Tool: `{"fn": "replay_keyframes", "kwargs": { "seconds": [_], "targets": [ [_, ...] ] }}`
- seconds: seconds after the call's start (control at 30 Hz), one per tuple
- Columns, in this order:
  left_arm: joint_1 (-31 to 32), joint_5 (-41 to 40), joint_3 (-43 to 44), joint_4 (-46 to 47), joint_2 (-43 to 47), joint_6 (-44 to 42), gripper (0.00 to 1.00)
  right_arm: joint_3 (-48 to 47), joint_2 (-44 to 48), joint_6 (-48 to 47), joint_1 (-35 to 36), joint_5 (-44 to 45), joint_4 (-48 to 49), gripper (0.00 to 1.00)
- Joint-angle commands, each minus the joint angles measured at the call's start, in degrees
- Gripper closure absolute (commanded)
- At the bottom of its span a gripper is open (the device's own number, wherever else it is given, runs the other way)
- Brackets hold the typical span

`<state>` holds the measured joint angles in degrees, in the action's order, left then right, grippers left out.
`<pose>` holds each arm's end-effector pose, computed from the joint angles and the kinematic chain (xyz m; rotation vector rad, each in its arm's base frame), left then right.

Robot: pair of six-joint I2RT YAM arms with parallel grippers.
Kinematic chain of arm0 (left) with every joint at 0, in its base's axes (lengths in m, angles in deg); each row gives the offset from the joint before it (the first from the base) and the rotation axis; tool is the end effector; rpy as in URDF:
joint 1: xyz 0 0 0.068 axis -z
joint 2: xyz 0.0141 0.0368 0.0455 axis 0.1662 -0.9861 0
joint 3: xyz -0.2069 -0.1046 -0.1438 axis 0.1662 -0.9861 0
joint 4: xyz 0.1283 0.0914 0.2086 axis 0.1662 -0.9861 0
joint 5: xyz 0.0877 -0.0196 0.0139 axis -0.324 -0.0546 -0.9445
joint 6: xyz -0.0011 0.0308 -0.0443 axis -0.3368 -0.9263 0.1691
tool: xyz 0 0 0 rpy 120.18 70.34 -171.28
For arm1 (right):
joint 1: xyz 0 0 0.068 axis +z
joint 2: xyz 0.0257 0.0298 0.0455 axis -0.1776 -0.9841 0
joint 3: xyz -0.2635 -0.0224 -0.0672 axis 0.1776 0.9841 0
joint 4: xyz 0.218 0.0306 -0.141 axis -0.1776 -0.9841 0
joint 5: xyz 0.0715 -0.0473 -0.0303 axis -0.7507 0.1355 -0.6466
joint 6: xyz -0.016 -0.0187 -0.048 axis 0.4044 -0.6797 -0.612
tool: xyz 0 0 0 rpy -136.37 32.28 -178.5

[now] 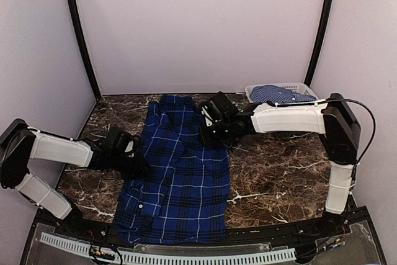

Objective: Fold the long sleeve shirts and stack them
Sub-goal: Move the 1/3-folded shirt to the center of the board, then smooth out the 1/3-folded shirt at the center of the board.

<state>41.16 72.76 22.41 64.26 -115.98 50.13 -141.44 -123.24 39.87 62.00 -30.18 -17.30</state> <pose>0.2163 -0.1429 0.1397 -0.2894 2.5895 -0.8799 0.2621 0.3263 0.2129 -0.4689 2.4314 0.4855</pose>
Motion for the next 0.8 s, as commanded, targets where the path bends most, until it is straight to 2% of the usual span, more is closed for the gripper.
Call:
{"fn": "replay_keyframes", "kwargs": {
  "seconds": [0.0,0.07,0.23,0.37,0.53,0.77],
  "targets": [
    [-0.4,-0.5,-0.7,-6.5,2.7,-1.7,0.73,-13.2,-7.5,-4.8,-1.8,0.1,2.7,0.65],
    [-0.4,-0.8,-0.3,-7.7,3.3,-2.3,0.73,-19.0,-11.5,-6.8,-3.4,-0.1,3.4,0.63],
    [-0.4,-0.1,0.4,-9.1,4.0,-3.4,0.73,-34.3,-21.7,-10.8,-7.9,-3.3,4.8,0.50],
    [-0.4,-0.1,1.1,-9.8,4.4,-3.7,0.73,-44.5,-30.2,-13.2,-10.7,-8.1,6.1,0.43],
    [-0.4,-0.2,1.6,-10.5,4.4,-3.9,0.74,-53.1,-38.6,-13.7,-13.9,-16.3,8.0,0.42],
    [-0.4,0.3,2.5,-10.9,3.0,-3.9,0.74,-55.5,-42.7,-10.6,-16.7,-25.0,15.8,0.45]
  ]
}}
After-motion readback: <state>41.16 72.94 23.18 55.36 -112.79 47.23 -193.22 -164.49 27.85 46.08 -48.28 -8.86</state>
